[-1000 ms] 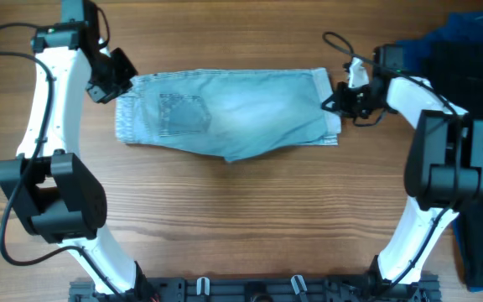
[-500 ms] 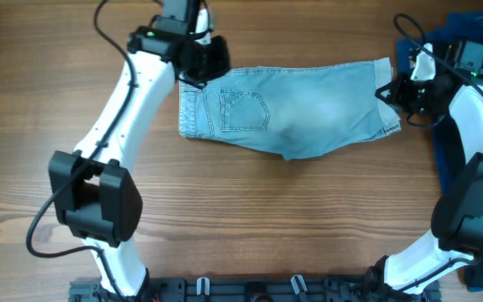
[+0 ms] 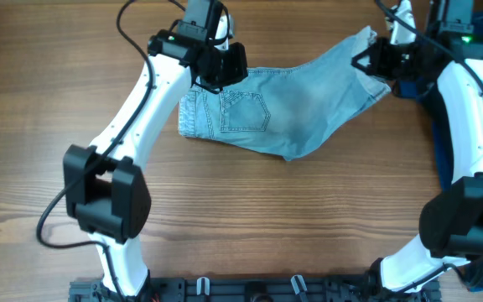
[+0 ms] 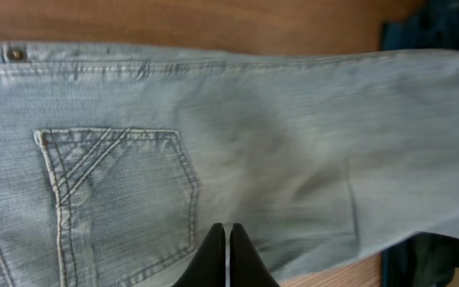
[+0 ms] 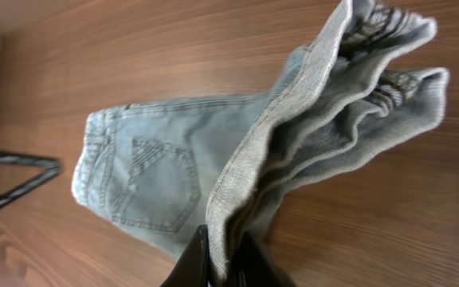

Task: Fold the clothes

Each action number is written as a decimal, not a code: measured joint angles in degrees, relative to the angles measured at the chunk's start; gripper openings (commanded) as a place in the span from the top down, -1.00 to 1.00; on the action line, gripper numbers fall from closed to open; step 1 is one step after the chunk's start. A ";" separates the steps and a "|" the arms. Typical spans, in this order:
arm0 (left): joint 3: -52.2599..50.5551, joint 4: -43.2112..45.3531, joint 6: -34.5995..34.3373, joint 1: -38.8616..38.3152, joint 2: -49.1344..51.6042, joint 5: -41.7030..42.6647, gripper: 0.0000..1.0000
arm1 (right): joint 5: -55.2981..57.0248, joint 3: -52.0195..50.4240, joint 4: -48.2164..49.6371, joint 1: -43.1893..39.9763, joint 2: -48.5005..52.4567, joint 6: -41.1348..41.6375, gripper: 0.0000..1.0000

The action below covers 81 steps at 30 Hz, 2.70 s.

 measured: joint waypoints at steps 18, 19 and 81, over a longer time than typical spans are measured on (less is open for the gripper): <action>-0.07 12.83 -4.20 -7.41 13.94 4.85 0.92 | 1.33 0.02 -2.84 6.08 -0.02 0.79 0.91; -0.07 12.94 -4.68 -7.63 14.16 4.48 0.92 | 1.36 0.02 -2.86 6.08 -0.02 0.79 0.91; 2.49 26.97 -4.35 -11.21 22.95 -12.17 0.92 | 3.56 1.16 -4.52 6.10 -0.02 -0.81 0.91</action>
